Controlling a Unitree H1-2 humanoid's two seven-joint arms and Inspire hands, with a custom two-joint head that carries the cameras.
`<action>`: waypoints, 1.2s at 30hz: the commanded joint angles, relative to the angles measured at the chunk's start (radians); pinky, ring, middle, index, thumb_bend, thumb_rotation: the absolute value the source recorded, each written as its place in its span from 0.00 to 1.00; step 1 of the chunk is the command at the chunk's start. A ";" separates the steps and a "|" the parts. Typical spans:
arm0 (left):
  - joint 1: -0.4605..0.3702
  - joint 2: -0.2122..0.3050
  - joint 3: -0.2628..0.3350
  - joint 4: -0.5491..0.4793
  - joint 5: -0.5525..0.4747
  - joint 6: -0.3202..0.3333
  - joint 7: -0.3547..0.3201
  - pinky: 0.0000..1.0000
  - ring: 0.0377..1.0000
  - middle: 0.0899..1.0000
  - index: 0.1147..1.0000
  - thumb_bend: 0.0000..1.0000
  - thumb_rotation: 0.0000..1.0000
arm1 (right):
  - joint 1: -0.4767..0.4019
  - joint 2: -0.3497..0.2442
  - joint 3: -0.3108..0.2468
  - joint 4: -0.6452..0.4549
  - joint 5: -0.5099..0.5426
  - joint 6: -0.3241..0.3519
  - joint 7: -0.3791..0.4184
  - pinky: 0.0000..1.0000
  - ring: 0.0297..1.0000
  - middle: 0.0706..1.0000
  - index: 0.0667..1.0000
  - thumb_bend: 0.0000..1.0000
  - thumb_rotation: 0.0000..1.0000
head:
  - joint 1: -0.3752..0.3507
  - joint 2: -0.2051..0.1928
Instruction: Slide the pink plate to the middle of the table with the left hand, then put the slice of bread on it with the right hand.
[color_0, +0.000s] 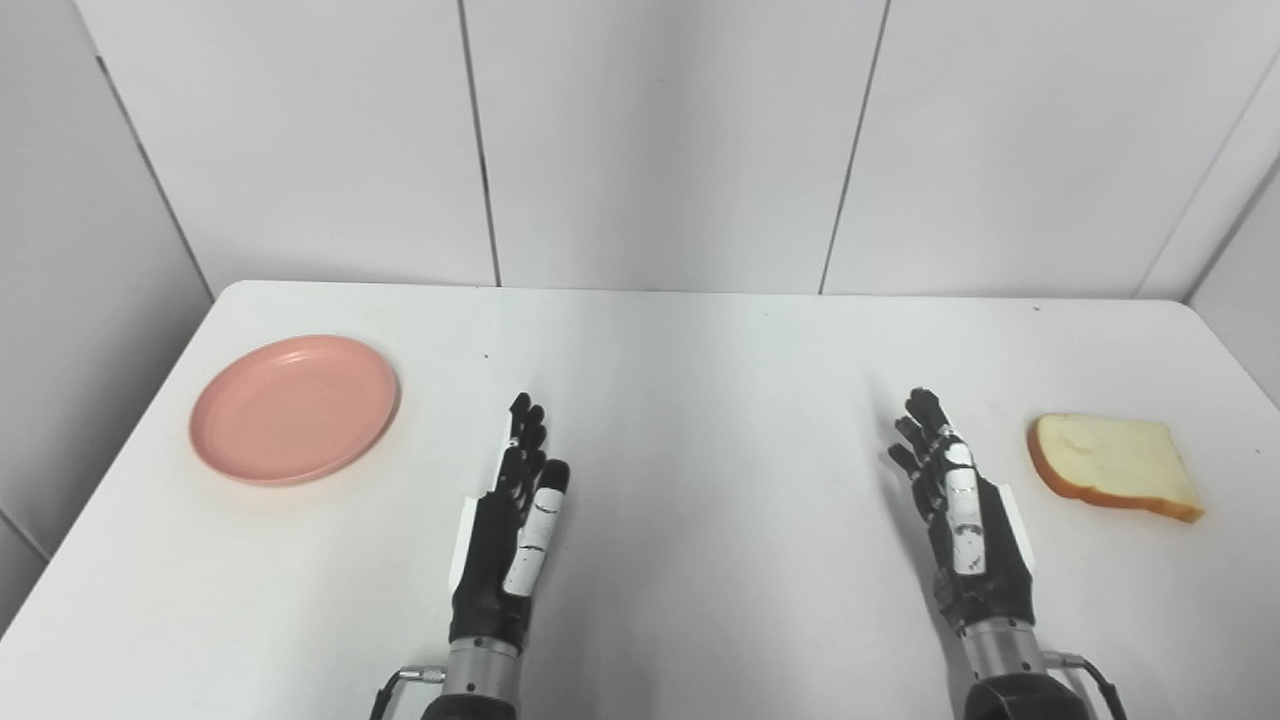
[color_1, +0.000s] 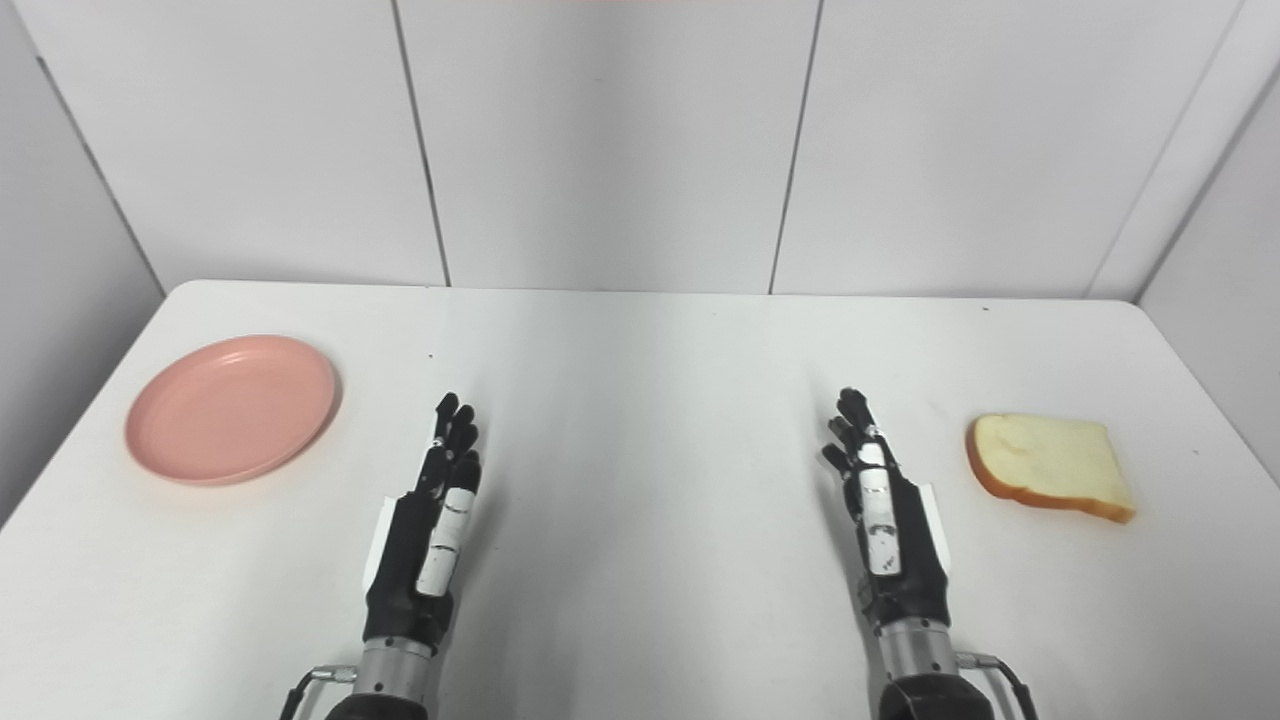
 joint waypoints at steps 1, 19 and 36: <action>0.009 -0.004 -0.002 0.047 0.006 -0.041 0.016 1.00 0.99 1.00 1.00 0.70 0.88 | 0.062 0.000 -0.010 0.113 0.005 -0.045 0.017 0.93 0.94 0.95 0.91 0.77 1.00 | -0.002 -0.008; 0.016 0.008 0.008 0.094 -0.018 -0.085 0.005 1.00 1.00 1.00 1.00 0.67 0.87 | 0.050 0.012 -0.002 0.184 -0.004 -0.099 0.021 0.90 0.92 0.93 0.90 0.79 1.00 | -0.030 -0.075; -0.002 0.022 0.032 0.045 -0.095 -0.072 -0.023 0.99 0.99 1.00 1.00 0.72 0.87 | 0.044 0.034 0.008 0.193 -0.021 -0.106 0.014 0.88 0.91 0.92 0.90 0.80 0.99 | -0.078 -0.082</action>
